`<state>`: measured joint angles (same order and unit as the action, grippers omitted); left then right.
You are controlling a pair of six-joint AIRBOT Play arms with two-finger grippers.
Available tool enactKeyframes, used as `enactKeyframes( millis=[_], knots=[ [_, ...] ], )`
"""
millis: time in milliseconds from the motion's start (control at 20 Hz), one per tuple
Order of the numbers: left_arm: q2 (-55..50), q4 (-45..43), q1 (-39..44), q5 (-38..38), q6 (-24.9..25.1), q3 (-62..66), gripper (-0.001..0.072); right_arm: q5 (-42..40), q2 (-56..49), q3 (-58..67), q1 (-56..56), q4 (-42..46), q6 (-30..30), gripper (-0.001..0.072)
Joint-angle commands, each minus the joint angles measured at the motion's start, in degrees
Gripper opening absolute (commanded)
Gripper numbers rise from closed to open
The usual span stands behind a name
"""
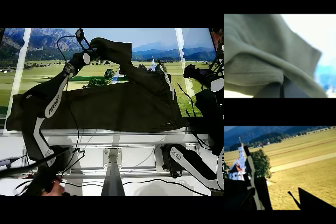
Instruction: Fold the clothes and pants, and hang the long-sleeved shirts on hangers.
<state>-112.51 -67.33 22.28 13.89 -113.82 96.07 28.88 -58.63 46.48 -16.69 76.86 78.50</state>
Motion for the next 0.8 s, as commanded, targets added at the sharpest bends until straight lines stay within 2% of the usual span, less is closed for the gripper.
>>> enactKeyframes(
  millis=[0, 150, 250, 300, 400, 500, 650, 750],
  knots=[
    [5.5, -0.1, 0.3, -4.3, 0.0, 0.1, 0.0022, 0.0, 0.0, 0.1, 0.0, 0.2, 0.0, 0.0592],
    [12.5, -0.1, 0.2, -11.9, 0.0, 0.0, 0.0022, -0.1, 0.0, 0.1, 0.0, 2.1, 0.0, 0.0593],
    [17.2, -0.1, -0.4, -14.2, 0.0, 0.0, 0.0022, -0.8, 0.0, 0.1, -0.1, 3.7, 0.0, 0.0592],
    [19.5, -0.1, -0.9, -14.1, 0.1, 0.0, 0.0022, -1.7, 0.0, 0.1, -0.1, 3.7, 0.0, 0.0562],
    [23.5, -0.1, -1.6, -14.1, 0.2, 0.0, 0.0022, -3.1, 0.0, 0.1, -0.1, 4.7, 0.0, 0.042],
    [27.3, -2.2, -2.4, -13.9, 2.1, 0.0, 0.0021, -3.1, -0.2, 0.1, -0.2, 6.9, 0.0, 0.0396],
    [32.0, -10.1, -3.5, -7.0, 3.3, 0.0, 0.002, -1.6, -2.5, 0.1, -2.7, 7.2, 0.0, 0.0399],
    [33.8, -15.5, -4.4, 3.1, 3.2, 0.0, 0.002, 0.6, -4.9, 0.1, -5.4, 6.5, 0.0, 0.0398]
  ],
)
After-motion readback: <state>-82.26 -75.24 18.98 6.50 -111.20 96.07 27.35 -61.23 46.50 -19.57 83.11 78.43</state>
